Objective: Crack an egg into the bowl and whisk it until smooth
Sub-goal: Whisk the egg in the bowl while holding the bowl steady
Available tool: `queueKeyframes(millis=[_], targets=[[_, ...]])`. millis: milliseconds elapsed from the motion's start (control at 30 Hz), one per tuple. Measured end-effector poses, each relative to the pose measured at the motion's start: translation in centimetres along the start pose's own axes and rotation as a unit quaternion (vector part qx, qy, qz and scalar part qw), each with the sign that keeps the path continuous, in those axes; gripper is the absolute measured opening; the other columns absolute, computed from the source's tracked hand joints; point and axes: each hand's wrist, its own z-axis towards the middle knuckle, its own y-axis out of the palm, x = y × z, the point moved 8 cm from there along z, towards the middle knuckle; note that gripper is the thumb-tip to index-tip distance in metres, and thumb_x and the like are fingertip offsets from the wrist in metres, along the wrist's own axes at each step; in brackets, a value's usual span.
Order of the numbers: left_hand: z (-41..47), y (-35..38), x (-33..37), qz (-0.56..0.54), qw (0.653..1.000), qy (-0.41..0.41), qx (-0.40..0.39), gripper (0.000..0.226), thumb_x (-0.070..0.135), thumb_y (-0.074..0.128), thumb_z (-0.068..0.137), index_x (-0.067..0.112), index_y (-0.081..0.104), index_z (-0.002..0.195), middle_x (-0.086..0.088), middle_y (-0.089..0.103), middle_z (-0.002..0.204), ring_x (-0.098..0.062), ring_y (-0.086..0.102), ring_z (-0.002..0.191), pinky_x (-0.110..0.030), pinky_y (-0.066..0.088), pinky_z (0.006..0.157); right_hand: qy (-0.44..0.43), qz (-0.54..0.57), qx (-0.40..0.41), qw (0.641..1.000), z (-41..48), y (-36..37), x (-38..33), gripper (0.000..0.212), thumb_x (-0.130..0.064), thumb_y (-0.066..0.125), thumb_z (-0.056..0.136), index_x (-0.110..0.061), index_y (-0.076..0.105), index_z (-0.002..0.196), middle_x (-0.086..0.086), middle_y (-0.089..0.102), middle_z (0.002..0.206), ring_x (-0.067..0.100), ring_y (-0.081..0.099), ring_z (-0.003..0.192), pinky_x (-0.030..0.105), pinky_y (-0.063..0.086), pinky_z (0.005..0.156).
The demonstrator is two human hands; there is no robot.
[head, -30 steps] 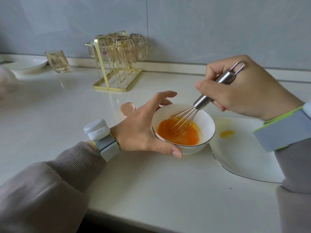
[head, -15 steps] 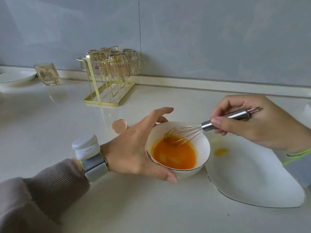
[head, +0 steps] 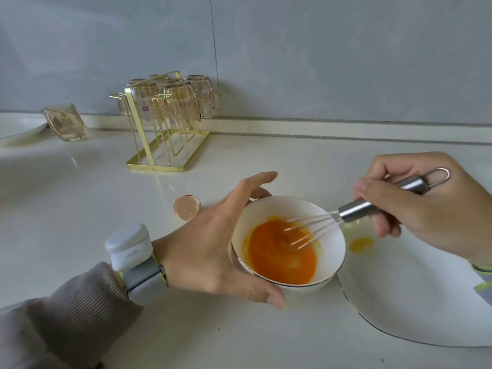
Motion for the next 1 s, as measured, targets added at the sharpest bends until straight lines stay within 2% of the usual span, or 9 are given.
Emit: queueKeyframes(millis=[67, 133, 267, 367, 500, 633, 767, 900, 1000], targets=[[0.0, 0.0, -0.1, -0.004, 1.0, 0.0, 0.003, 0.131, 0.078, 0.079, 0.05, 0.045, 0.005, 0.153, 0.009, 0.045, 0.144, -0.018, 0.052, 0.134, -0.041, 0.051, 0.106, 0.022, 0.015, -0.021, 0.999, -0.2, 0.4, 0.1, 0.03, -0.018, 0.072, 0.087, -0.005, 0.064, 0.061, 0.016, 0.058, 0.042, 0.023, 0.046, 0.038, 0.022, 0.04, 0.041], [0.0, 0.0, -0.1, -0.003, 1.0, 0.0, 0.005, 0.131, 0.079, 0.079, 0.05, 0.046, 0.005, 0.153, 0.009, 0.045, 0.145, -0.018, 0.053, 0.135, -0.042, 0.051, 0.106, 0.036, 0.046, -0.03, 0.998, -0.3, 0.8, 0.0, 0.029, -0.018, 0.082, 0.081, -0.004, 0.066, 0.062, 0.016, 0.057, 0.042, 0.024, 0.045, 0.038, 0.019, 0.039, 0.041], [0.0, -0.1, 0.0, -0.001, 1.0, 0.002, 0.007, 0.131, 0.08, 0.078, 0.05, 0.044, 0.006, 0.153, 0.008, 0.046, 0.145, -0.02, 0.054, 0.134, -0.042, 0.052, 0.105, 0.032, 0.035, 0.009, 0.999, -0.1, 0.3, 0.6, 0.034, -0.006, 0.065, 0.096, -0.001, 0.063, 0.062, 0.015, 0.055, 0.041, 0.023, 0.043, 0.038, 0.019, 0.038, 0.041], [-0.1, -0.1, 0.0, -0.002, 1.0, 0.004, 0.006, 0.13, 0.079, 0.078, 0.051, 0.045, 0.006, 0.153, 0.01, 0.046, 0.144, -0.018, 0.054, 0.134, -0.041, 0.053, 0.105, 0.059, 0.061, 0.011, 0.996, -0.3, 0.4, 0.9, 0.037, -0.001, 0.059, 0.098, 0.005, 0.059, 0.061, 0.014, 0.052, 0.038, 0.023, 0.04, 0.036, 0.017, 0.036, 0.039], [-0.2, -0.1, 0.3, -0.001, 1.0, 0.008, 0.007, 0.128, 0.083, 0.075, 0.051, 0.045, 0.006, 0.152, 0.012, 0.045, 0.145, -0.016, 0.053, 0.134, -0.039, 0.053, 0.105, 0.041, 0.051, 0.039, 0.997, -0.2, 0.2, 0.6, 0.037, -0.005, 0.061, 0.097, 0.001, 0.06, 0.06, 0.014, 0.053, 0.04, 0.021, 0.04, 0.036, 0.017, 0.035, 0.04], [-0.1, -0.1, 0.2, -0.005, 1.0, 0.013, 0.01, 0.129, 0.081, 0.076, 0.052, 0.041, 0.008, 0.154, 0.011, 0.047, 0.143, -0.018, 0.054, 0.133, -0.04, 0.054, 0.104, 0.069, 0.069, 0.022, 0.995, -0.3, 0.5, 1.0, 0.038, -0.005, 0.059, 0.094, 0.002, 0.058, 0.057, 0.012, 0.048, 0.035, 0.022, 0.036, 0.035, 0.017, 0.033, 0.038], [-0.2, -0.2, 0.2, -0.001, 1.0, 0.013, 0.011, 0.129, 0.081, 0.076, 0.052, 0.042, 0.008, 0.154, 0.011, 0.047, 0.143, -0.016, 0.053, 0.134, -0.039, 0.053, 0.104, 0.058, 0.064, 0.063, 0.994, -0.2, 0.0, 0.9, 0.036, -0.011, 0.061, 0.094, 0.003, 0.06, 0.061, 0.01, 0.049, 0.039, 0.021, 0.038, 0.036, 0.017, 0.034, 0.039], [-0.1, -0.2, 0.2, -0.002, 1.0, 0.011, 0.011, 0.128, 0.081, 0.077, 0.052, 0.043, 0.009, 0.153, 0.011, 0.046, 0.144, -0.016, 0.053, 0.134, -0.039, 0.053, 0.104, 0.072, 0.057, 0.022, 0.996, -0.2, 0.7, 1.2, 0.035, -0.008, 0.061, 0.091, 0.005, 0.057, 0.059, 0.011, 0.046, 0.036, 0.022, 0.036, 0.036, 0.018, 0.033, 0.039], [-0.2, -0.2, 0.2, 0.012, 1.0, 0.012, 0.007, 0.13, 0.08, 0.078, 0.051, 0.044, 0.008, 0.153, 0.011, 0.045, 0.144, -0.015, 0.053, 0.133, -0.038, 0.053, 0.104, 0.071, 0.075, 0.036, 0.994, -0.2, 0.6, 1.2, 0.037, -0.008, 0.06, 0.095, 0.005, 0.058, 0.06, 0.011, 0.048, 0.037, 0.022, 0.037, 0.036, 0.017, 0.032, 0.039]])
